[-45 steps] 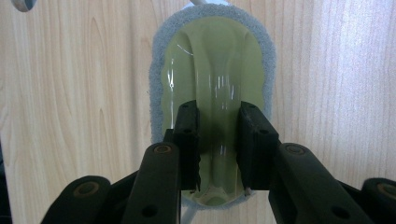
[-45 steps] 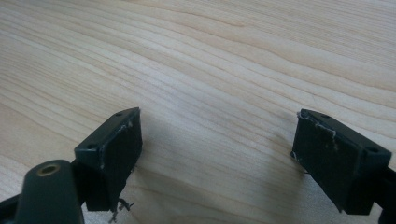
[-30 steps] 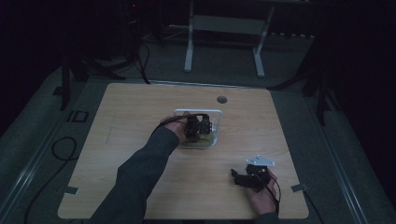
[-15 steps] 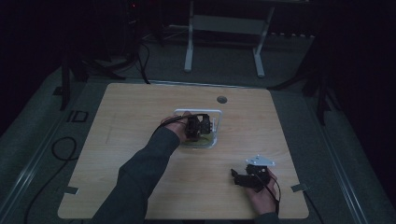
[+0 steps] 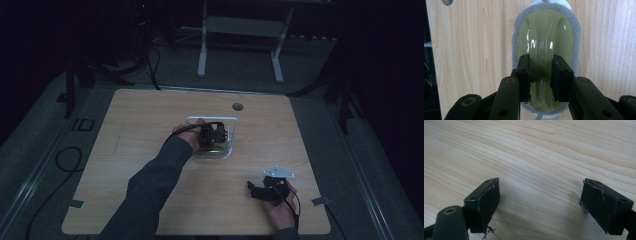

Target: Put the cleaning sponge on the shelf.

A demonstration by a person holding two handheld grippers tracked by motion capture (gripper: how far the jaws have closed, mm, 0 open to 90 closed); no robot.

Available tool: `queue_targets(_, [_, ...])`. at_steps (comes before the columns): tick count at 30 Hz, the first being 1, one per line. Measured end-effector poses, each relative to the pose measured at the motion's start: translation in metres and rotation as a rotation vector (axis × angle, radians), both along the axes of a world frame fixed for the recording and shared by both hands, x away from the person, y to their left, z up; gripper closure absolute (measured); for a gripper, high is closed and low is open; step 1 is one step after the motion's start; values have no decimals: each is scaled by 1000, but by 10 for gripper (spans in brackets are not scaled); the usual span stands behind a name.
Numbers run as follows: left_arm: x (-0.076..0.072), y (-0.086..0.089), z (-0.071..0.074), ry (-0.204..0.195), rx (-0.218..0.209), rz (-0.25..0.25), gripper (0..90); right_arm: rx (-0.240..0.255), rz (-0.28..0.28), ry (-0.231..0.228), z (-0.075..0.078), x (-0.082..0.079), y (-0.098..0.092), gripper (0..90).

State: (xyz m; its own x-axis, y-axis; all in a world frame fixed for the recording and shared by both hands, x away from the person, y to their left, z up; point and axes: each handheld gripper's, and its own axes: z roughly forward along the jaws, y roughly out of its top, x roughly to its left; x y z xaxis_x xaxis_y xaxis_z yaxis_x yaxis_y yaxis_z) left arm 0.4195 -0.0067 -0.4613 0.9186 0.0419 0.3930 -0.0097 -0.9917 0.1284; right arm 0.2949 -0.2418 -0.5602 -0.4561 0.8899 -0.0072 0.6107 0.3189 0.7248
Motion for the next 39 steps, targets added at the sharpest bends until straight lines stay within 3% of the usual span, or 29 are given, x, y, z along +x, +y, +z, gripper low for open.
queue_targets(17, [-2,1,4,2,-28,30,630,0,0,0,0,0,0,153])
queue_targets(29, [-8,6,14,5,-53,29,621,-2,1,-3,0,0,0,153])
queue_targets(39, [-16,14,26,25,-100,28,629,-1,1,-1,0,0,0,153])
